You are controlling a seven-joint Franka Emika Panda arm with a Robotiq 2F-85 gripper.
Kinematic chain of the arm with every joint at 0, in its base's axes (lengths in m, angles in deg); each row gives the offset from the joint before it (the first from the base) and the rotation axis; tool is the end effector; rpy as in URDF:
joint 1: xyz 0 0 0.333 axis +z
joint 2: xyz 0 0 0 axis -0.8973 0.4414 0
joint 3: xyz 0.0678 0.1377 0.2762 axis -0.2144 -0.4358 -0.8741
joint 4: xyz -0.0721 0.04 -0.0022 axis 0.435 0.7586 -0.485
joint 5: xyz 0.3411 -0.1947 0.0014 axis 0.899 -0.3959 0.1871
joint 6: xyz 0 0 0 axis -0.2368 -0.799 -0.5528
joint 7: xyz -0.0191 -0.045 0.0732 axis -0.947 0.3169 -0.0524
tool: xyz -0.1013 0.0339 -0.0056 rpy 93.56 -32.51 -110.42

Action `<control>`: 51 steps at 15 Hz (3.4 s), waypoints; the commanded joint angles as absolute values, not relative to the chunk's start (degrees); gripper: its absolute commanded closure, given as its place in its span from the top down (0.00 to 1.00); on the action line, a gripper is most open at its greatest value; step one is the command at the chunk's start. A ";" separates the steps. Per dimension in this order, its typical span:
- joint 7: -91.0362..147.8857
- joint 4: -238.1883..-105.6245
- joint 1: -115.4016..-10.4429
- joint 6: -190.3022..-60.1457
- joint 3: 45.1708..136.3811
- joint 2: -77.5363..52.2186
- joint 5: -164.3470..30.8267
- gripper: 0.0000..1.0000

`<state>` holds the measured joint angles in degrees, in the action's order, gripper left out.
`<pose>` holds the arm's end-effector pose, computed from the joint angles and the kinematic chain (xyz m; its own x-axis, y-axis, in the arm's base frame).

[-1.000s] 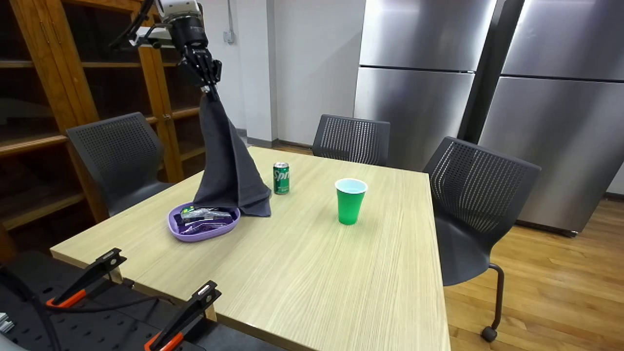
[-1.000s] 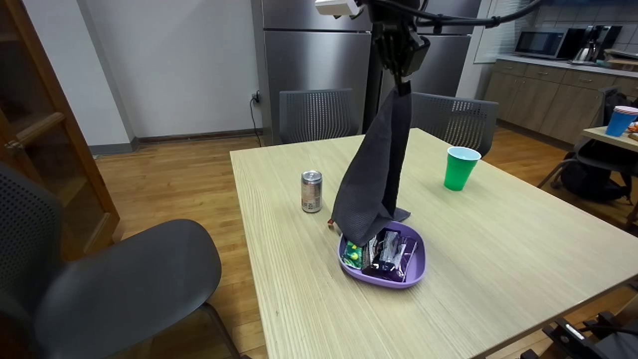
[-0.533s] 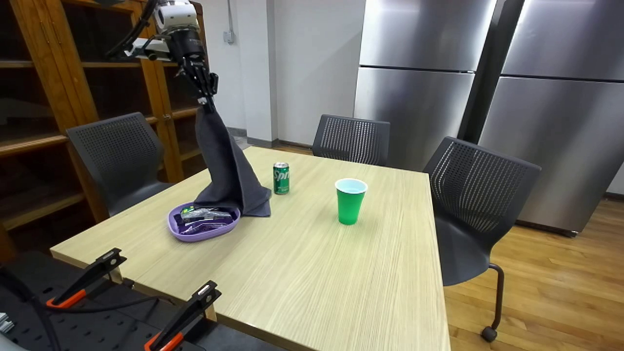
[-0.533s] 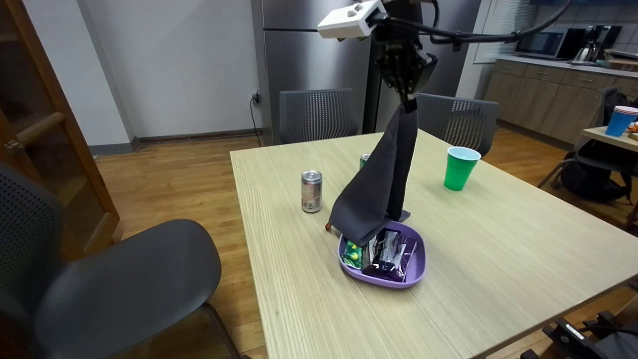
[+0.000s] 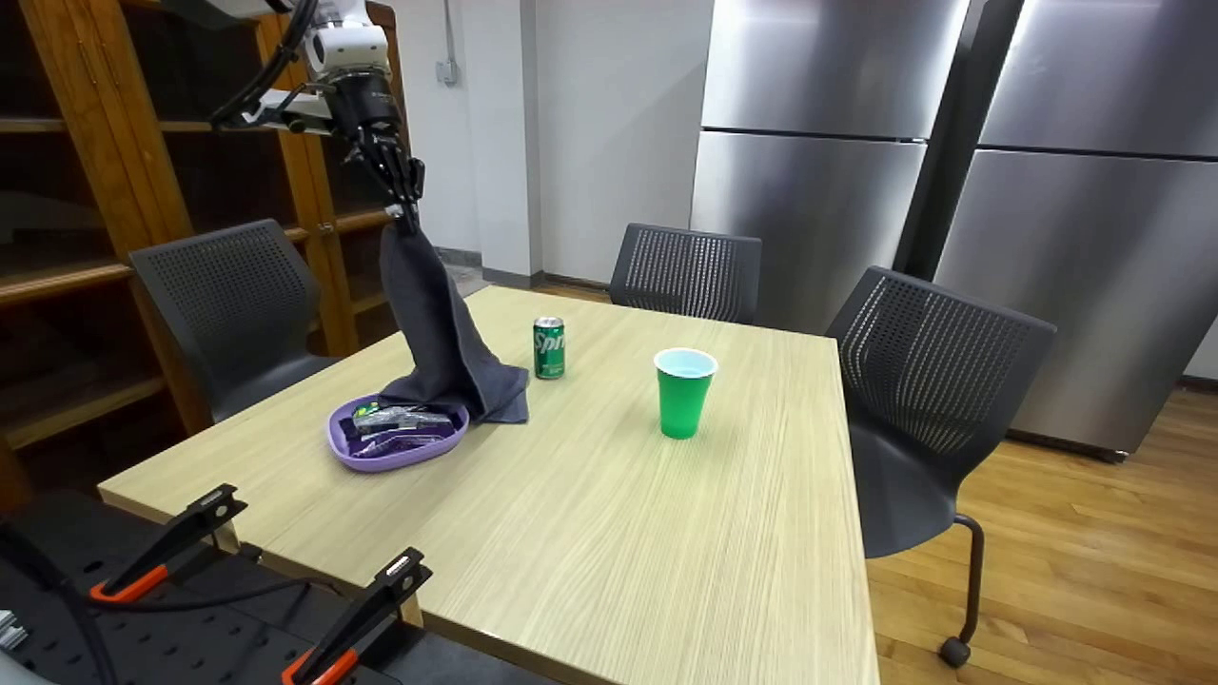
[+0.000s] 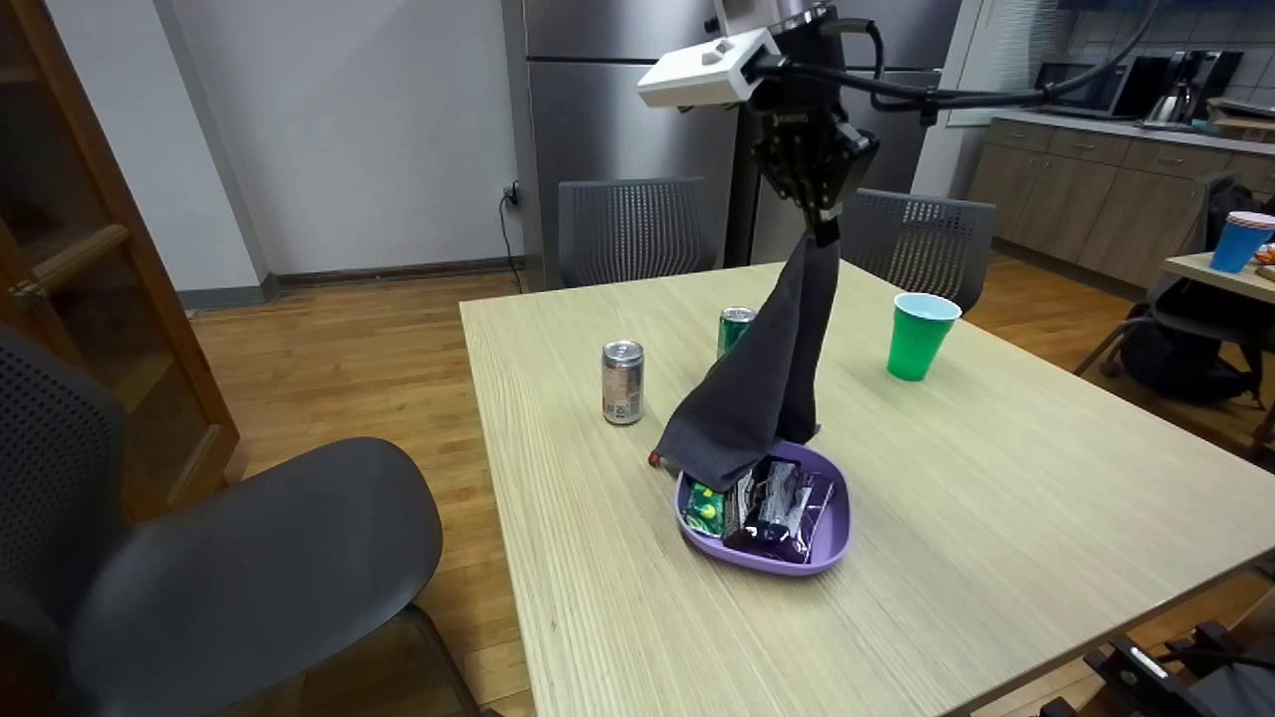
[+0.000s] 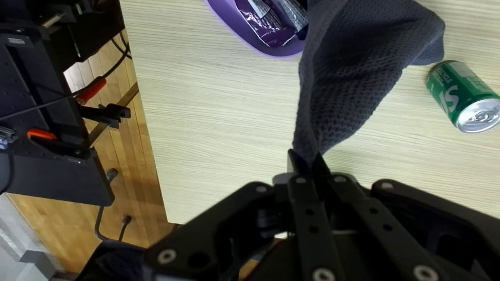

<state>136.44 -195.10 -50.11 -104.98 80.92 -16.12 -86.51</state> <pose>0.5401 0.1658 0.3257 0.1717 -0.9166 0.3611 -0.9819 -0.1294 0.1385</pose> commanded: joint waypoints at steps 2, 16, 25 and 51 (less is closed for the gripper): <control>134.21 -195.81 -49.97 -102.75 80.62 -17.83 -86.18 0.01; 133.18 -201.47 -47.65 -98.96 78.92 -20.51 -86.80 0.01; 131.97 -203.09 -47.46 -94.89 77.48 -20.87 -86.21 0.01; 119.06 -198.13 -43.09 -90.34 76.19 -5.58 -85.44 0.01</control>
<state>122.07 -200.83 -43.65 -93.22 76.14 -7.29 -86.47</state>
